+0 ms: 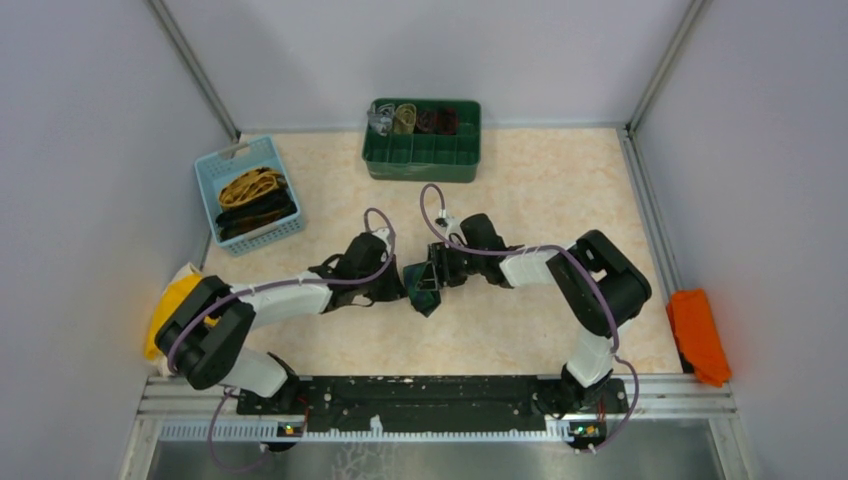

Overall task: Roll the ties
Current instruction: Pick up the tie at the center of the board.

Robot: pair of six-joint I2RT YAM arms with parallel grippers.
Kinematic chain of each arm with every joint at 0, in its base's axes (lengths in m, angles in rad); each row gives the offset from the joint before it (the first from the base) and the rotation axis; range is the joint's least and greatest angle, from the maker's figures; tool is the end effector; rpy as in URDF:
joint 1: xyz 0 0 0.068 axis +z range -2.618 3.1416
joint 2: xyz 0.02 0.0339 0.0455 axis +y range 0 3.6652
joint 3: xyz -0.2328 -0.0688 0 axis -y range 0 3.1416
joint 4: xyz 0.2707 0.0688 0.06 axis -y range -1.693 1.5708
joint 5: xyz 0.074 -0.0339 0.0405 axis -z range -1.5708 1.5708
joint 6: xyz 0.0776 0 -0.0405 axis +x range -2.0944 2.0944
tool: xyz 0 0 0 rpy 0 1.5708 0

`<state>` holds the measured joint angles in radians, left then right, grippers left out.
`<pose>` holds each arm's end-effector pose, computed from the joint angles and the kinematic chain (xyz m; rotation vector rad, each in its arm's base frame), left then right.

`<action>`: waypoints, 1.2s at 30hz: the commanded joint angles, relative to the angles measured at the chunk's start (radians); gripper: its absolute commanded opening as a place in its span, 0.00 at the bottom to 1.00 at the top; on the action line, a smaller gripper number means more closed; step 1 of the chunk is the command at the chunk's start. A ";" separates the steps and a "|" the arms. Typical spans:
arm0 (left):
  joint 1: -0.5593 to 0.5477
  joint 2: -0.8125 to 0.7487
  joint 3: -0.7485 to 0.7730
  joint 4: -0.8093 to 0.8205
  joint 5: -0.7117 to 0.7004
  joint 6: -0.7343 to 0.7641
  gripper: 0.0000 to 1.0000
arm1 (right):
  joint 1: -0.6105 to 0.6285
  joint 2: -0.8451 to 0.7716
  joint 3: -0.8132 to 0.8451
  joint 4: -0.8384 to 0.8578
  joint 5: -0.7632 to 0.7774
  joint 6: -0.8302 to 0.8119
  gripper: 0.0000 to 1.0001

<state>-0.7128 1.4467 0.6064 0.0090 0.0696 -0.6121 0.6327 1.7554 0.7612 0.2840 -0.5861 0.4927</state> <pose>0.2375 -0.2124 0.0711 0.1607 2.5130 -0.6693 0.2696 0.2509 0.0577 -0.5068 2.4056 1.2178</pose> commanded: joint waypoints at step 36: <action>-0.002 -0.165 0.075 -0.184 -0.216 -0.007 0.00 | 0.144 -0.066 0.239 -0.258 0.315 -0.072 0.00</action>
<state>-0.7116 1.3808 0.5861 -0.0509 0.0311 -0.6502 0.7700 1.7878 0.8944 0.1600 -0.4320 0.4946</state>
